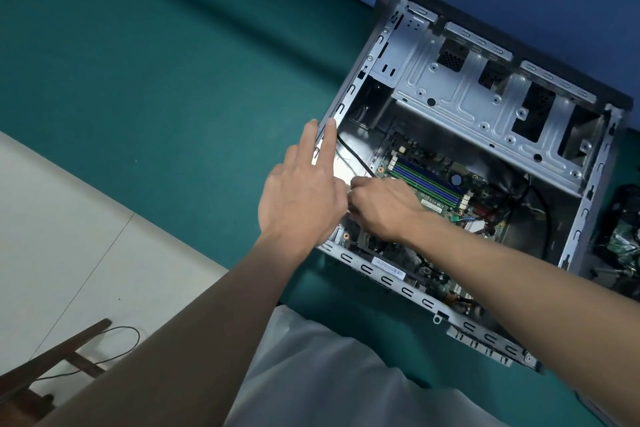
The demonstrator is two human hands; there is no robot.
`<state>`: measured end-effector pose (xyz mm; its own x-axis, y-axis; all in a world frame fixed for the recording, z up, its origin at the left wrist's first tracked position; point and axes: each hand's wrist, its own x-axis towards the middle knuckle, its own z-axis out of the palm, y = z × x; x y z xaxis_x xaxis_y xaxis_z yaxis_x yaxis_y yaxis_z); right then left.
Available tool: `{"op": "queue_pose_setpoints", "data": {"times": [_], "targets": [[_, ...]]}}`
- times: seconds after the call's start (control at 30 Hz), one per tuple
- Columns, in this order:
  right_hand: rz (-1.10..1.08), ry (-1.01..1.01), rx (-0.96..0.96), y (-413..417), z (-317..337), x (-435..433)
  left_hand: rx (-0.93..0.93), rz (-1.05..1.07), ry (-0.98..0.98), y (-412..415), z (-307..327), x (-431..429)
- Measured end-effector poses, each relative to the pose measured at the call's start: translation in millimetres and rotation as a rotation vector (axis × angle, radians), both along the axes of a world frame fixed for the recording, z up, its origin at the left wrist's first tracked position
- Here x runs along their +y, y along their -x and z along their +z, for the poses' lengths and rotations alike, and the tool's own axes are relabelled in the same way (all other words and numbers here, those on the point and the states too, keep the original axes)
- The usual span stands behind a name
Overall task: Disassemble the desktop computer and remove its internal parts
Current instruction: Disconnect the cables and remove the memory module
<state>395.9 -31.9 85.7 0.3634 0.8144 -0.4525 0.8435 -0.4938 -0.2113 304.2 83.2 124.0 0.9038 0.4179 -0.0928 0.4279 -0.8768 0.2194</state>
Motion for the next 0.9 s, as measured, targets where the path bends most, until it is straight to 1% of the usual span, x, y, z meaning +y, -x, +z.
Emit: {"op": "queue_pose_setpoints", "data": {"times": [0.23, 0.33, 0.4, 0.5, 0.73, 0.83, 0.9], "targets": [[-0.073, 0.261, -0.048, 7, 5, 17, -0.005, 0.002, 0.004, 0, -1, 0], [-0.085, 0.326, -0.041, 10, 2, 25, -0.005, 0.002, 0.000, 0, 0, 0], [-0.055, 0.343, -0.073, 10, -2, 28, -0.007, 0.005, 0.001, 1, 0, 0], [-0.029, 0.355, -0.090, 11, -7, 28, -0.009, 0.003, 0.002, 0, 0, 0], [-0.010, 0.337, -0.012, 10, -5, 23, -0.010, 0.002, 0.017, 1, 0, 0], [-0.046, 0.260, 0.011, 7, -1, 21, -0.008, 0.000, 0.012, 0, -1, 0], [-0.112, 0.163, 0.007, 6, 4, 18, -0.007, 0.001, 0.009, 0, -2, 1]]}}
